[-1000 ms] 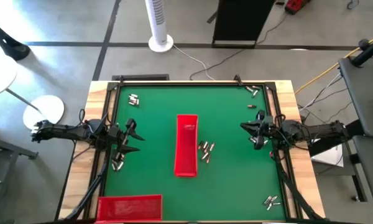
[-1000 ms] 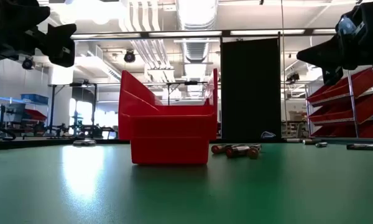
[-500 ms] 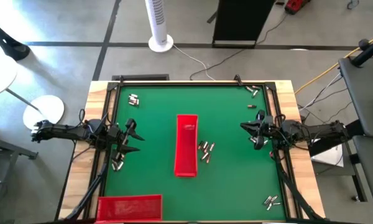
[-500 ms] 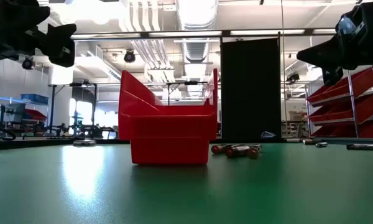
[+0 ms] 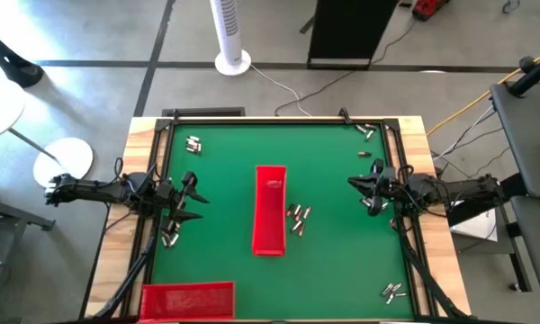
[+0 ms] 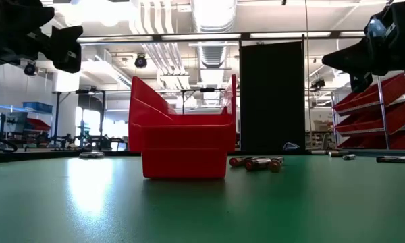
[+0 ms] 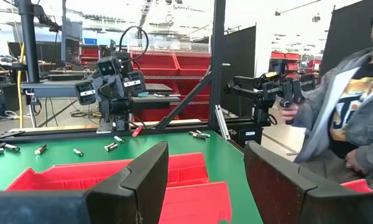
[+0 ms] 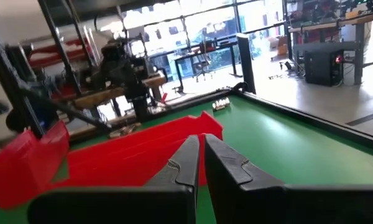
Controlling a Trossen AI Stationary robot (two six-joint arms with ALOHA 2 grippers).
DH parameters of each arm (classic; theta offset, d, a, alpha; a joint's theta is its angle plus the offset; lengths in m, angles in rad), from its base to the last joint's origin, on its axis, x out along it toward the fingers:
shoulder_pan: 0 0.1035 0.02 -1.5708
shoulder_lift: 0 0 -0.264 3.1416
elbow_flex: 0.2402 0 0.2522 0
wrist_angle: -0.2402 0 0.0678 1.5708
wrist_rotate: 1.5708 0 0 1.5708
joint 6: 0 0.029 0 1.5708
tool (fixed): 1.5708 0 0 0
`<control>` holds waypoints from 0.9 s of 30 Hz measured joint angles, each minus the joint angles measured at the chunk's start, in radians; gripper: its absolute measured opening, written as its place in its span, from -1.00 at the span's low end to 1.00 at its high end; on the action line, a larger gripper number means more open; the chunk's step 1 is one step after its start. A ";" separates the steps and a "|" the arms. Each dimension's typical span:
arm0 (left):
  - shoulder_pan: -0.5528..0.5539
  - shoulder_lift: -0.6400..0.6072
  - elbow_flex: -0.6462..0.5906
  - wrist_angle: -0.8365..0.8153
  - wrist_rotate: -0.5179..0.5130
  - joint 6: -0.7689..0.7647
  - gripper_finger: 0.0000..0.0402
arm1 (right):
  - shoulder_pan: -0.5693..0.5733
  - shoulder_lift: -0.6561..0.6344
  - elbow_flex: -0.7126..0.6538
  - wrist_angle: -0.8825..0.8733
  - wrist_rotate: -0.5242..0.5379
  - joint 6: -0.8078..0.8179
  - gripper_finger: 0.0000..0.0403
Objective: Sort batteries
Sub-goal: Move the top red bin to the top left of the table
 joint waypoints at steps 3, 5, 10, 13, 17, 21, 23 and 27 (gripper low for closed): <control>0.000 0.000 0.000 0.000 0.000 0.000 -0.06 | 0.000 0.000 0.000 0.093 -0.001 0.008 -0.91; 0.000 0.000 0.000 0.000 0.000 0.000 -0.06 | 0.000 0.000 0.000 0.123 -0.002 0.031 -0.91; 0.000 0.000 0.000 0.000 0.000 0.000 -0.06 | 0.000 0.010 0.000 0.139 -0.006 0.185 -0.91; 0.000 0.000 0.000 0.000 0.000 0.000 -0.06 | 0.015 0.061 0.000 0.233 -0.075 0.230 -0.91; 0.000 0.000 0.000 0.000 0.000 0.000 -0.06 | 0.070 0.217 0.007 0.404 -0.041 0.310 -0.91; 0.000 0.000 0.000 0.000 0.000 0.000 -0.06 | 0.154 0.460 0.111 0.386 0.104 0.324 -0.91; 0.000 0.000 0.000 0.000 0.000 0.000 -0.06 | 0.193 0.601 0.181 0.384 0.158 0.324 -0.91; 0.000 0.000 0.000 0.000 0.000 0.000 -0.06 | 0.226 0.863 0.353 0.292 0.198 0.352 -0.91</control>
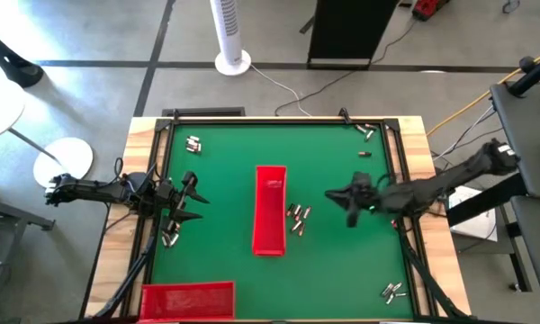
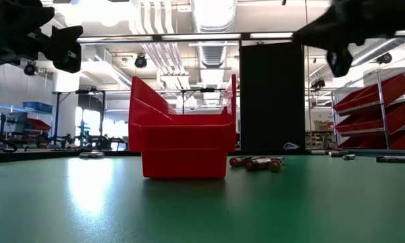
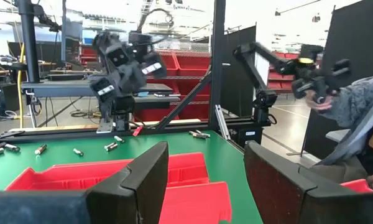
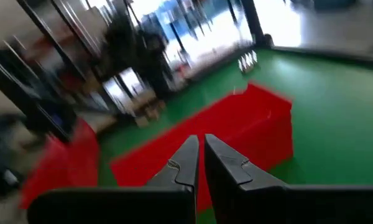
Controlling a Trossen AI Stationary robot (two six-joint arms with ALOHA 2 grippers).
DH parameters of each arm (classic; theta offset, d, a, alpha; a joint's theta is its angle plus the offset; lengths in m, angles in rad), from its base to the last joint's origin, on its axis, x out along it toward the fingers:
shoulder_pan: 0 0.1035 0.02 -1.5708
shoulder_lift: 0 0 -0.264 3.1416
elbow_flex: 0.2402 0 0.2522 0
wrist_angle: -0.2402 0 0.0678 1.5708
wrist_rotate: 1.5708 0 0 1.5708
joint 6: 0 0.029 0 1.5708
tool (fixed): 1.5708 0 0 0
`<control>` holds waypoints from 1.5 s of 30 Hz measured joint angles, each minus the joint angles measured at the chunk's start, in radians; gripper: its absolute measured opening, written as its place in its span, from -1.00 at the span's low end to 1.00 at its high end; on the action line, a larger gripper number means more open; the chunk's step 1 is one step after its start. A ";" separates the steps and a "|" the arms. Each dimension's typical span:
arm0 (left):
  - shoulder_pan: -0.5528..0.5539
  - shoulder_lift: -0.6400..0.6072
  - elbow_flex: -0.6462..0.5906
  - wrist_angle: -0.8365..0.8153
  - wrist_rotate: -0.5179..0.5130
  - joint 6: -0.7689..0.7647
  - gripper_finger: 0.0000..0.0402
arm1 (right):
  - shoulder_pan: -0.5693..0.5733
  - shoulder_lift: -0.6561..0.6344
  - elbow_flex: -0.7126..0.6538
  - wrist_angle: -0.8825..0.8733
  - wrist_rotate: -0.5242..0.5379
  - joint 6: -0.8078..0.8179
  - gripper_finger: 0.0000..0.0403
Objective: Sort batteries
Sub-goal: Move the top red bin to the top left of the table
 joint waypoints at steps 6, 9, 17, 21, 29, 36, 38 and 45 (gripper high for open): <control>0.000 0.000 0.000 0.000 0.000 0.000 -0.06 | 0.000 0.311 0.270 -0.205 -0.008 0.136 -0.91; 0.000 0.000 0.000 0.000 0.000 0.000 -0.06 | -0.001 0.426 0.399 -0.310 -0.035 0.193 -0.91; 0.000 0.000 0.000 0.000 0.000 0.000 -0.06 | -0.050 0.587 0.688 -0.631 -0.048 0.195 -0.59; 0.000 0.000 0.000 0.000 -0.002 0.000 -0.06 | -0.071 0.606 0.784 -0.754 0.071 0.117 -0.30; 0.000 0.000 0.000 0.000 -0.003 0.000 -0.06 | -0.058 0.566 0.819 -0.850 0.298 -0.072 0.10; 0.000 0.000 0.000 0.000 -0.003 0.000 -0.06 | -0.053 0.462 0.682 -0.862 0.352 -0.131 0.23; 0.000 0.000 0.000 -0.001 -0.003 0.000 -0.06 | -0.053 0.426 0.621 -0.854 0.352 -0.116 0.25; 0.000 0.000 0.000 -0.001 -0.003 0.000 -0.06 | -0.047 0.290 0.436 -0.791 0.347 -0.067 0.25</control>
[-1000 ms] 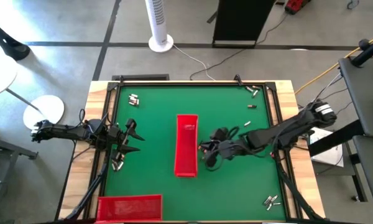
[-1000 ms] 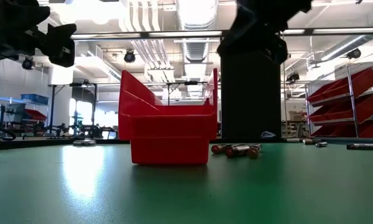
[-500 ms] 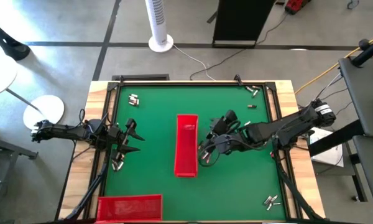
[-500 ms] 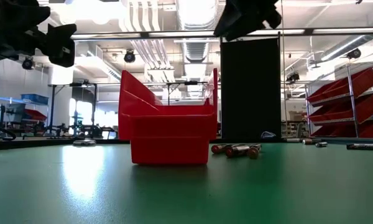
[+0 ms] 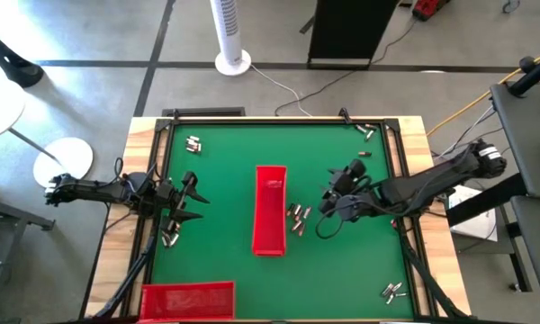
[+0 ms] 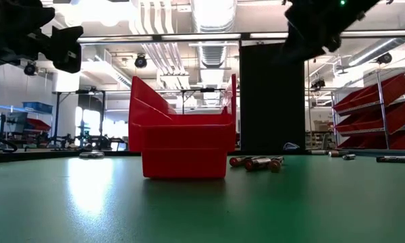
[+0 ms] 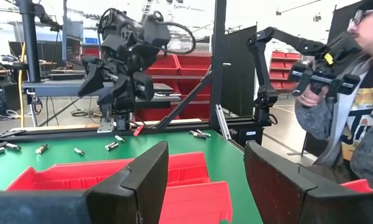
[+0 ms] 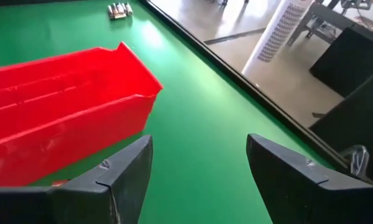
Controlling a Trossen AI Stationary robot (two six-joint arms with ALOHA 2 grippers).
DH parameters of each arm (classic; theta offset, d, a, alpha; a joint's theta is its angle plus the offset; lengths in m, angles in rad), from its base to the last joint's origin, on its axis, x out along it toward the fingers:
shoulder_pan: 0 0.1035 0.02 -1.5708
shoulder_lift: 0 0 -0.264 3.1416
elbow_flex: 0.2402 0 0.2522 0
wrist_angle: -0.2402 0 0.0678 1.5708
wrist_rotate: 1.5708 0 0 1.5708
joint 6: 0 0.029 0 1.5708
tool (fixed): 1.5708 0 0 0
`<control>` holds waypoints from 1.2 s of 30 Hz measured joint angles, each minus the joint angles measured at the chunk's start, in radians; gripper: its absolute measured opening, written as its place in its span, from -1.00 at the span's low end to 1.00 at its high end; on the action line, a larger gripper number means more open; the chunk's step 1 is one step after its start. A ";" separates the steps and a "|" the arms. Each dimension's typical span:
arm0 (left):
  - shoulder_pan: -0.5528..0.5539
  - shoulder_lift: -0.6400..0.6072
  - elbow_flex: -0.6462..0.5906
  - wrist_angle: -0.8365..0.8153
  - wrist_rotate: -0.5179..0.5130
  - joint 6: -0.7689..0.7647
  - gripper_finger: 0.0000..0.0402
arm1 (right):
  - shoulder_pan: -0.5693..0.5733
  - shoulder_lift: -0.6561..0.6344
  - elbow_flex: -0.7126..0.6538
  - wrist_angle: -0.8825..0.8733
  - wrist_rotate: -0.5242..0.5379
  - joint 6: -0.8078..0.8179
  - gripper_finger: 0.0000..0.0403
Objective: Sort batteries
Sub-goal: Move the top red bin to the top left of the table
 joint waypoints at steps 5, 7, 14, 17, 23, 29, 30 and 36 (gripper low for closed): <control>0.000 0.000 0.000 0.000 0.000 0.000 -0.06 | 0.001 -0.067 -0.054 0.052 -0.030 -0.008 0.26; 0.000 0.000 0.000 0.000 0.000 0.000 -0.06 | 0.001 -0.074 -0.056 0.071 -0.034 -0.029 0.27; 0.000 0.000 0.000 0.002 -0.076 0.226 -0.06 | 0.003 -0.054 -0.056 0.132 -0.117 -0.104 0.24; 0.000 0.000 0.000 0.003 -0.112 0.275 -0.06 | 0.003 -0.045 -0.059 0.133 -0.166 -0.082 0.22; -0.006 0.016 0.000 0.181 -0.052 -0.142 -0.06 | 0.005 -0.027 -0.061 0.149 -0.171 -0.054 0.21; -0.006 0.063 0.000 0.425 -0.069 -0.075 -0.06 | 0.005 -0.008 -0.061 0.214 -0.172 -0.111 0.24; -0.007 0.071 0.000 0.464 -0.063 -0.060 -0.06 | 0.005 -0.004 -0.060 0.236 -0.171 -0.116 0.25; -0.017 0.203 0.001 0.610 -0.051 -0.110 -0.06 | 0.005 0.002 -0.060 0.249 -0.173 -0.124 0.21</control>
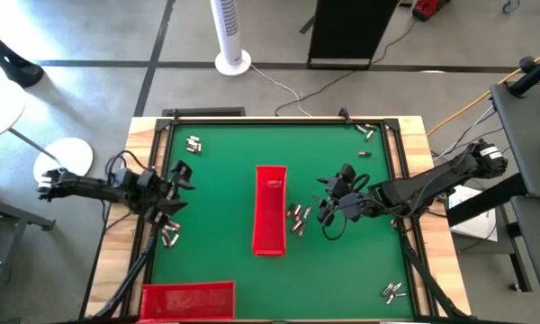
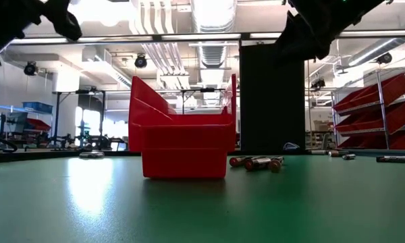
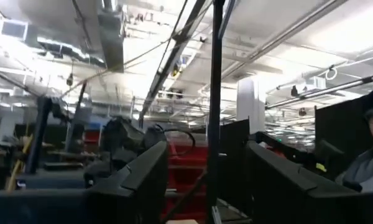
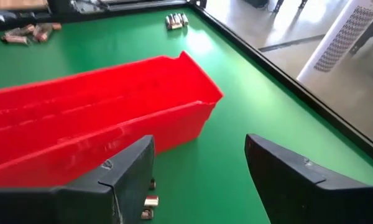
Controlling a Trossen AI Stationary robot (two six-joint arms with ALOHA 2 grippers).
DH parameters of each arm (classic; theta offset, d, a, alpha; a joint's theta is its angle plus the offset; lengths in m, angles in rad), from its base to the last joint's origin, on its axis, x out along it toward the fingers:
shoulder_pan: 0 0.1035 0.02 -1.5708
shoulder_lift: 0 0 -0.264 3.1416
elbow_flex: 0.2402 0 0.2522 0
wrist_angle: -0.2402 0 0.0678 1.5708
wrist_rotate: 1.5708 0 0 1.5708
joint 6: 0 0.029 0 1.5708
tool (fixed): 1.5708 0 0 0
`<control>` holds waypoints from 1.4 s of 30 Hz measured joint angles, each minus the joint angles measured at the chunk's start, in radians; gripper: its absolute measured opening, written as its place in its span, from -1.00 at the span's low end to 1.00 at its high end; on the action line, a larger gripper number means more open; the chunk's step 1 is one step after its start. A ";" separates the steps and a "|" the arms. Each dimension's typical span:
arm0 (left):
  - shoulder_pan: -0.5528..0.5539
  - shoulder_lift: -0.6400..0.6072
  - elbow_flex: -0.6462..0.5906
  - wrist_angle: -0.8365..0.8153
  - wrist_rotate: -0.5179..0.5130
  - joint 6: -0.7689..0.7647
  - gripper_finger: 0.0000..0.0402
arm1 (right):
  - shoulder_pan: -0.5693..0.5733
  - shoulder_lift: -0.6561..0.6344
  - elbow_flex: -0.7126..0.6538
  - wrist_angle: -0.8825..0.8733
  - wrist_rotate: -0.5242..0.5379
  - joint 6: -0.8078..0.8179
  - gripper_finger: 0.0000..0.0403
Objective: Sort batteries
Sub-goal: Move the top red bin to the top left of the table
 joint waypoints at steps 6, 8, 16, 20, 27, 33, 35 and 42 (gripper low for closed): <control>-0.022 0.281 0.015 0.145 -0.189 -0.056 -0.06 | 0.000 0.002 0.000 -0.003 0.000 0.000 0.17; -0.022 0.374 0.047 0.131 -0.267 -0.109 -0.06 | 0.000 -0.007 0.000 -0.003 0.005 -0.006 0.18; -0.026 0.761 0.284 -0.239 -0.492 -0.490 -0.06 | 0.000 -0.044 0.005 -0.007 0.129 0.001 0.26; -0.026 0.896 0.469 -0.544 -0.592 -0.636 -0.06 | 0.000 -0.046 0.005 -0.011 0.150 0.003 0.30; -0.028 1.057 0.783 -1.043 -0.631 -0.820 0.03 | 0.000 -0.047 0.005 -0.076 0.150 0.022 0.34; -0.028 1.203 0.965 -1.273 -0.642 -0.884 0.11 | 0.000 -0.047 0.005 -0.133 0.149 0.077 0.31; -0.028 1.251 1.014 -1.310 -0.641 -0.883 0.11 | 0.000 -0.047 0.005 -0.153 0.148 0.079 0.30; -0.028 1.354 1.120 -1.484 -0.639 -0.915 0.12 | 0.000 -0.047 0.004 -0.239 0.139 0.109 0.24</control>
